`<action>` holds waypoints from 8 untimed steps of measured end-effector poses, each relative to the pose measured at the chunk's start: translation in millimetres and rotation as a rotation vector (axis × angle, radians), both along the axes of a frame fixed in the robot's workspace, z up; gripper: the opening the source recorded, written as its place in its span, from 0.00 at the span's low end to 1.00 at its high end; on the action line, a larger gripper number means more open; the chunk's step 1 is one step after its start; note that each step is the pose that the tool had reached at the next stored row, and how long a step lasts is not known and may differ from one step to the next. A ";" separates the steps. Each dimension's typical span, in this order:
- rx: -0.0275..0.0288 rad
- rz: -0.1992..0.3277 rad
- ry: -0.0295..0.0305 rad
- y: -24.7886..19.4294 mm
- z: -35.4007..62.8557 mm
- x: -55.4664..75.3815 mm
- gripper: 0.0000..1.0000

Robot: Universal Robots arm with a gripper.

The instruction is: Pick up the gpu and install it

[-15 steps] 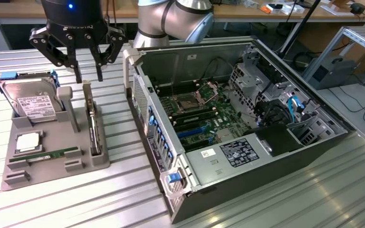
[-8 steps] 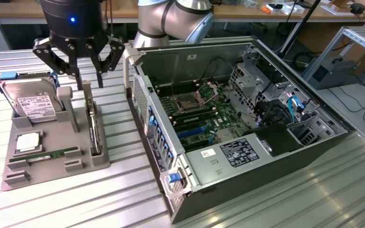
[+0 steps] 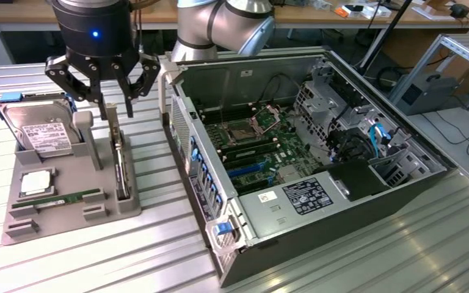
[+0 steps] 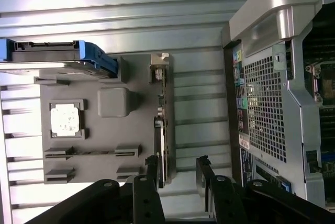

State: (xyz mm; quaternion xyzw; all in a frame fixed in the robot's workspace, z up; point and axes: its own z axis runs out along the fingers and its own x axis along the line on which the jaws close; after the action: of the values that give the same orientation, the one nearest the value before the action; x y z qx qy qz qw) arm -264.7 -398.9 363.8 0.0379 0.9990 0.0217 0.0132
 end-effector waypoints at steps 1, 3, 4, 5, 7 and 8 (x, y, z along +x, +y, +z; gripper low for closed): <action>0.0000 0.000 0.0000 0.0 -1.2 0.0 0.42; 0.0000 0.000 0.0000 0.0 -3.7 0.0 0.42; 0.0000 0.000 0.0000 0.0 -4.6 0.0 0.42; 0.0000 0.000 0.0000 0.0 -5.8 0.0 0.42; 0.0000 0.000 0.0000 0.0 -10.0 -0.2 0.42; 0.0000 0.000 0.0000 0.0 -12.0 -0.3 0.42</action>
State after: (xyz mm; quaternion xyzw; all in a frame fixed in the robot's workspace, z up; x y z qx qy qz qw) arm -265.1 -399.0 351.8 0.0379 0.9990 0.0217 0.0132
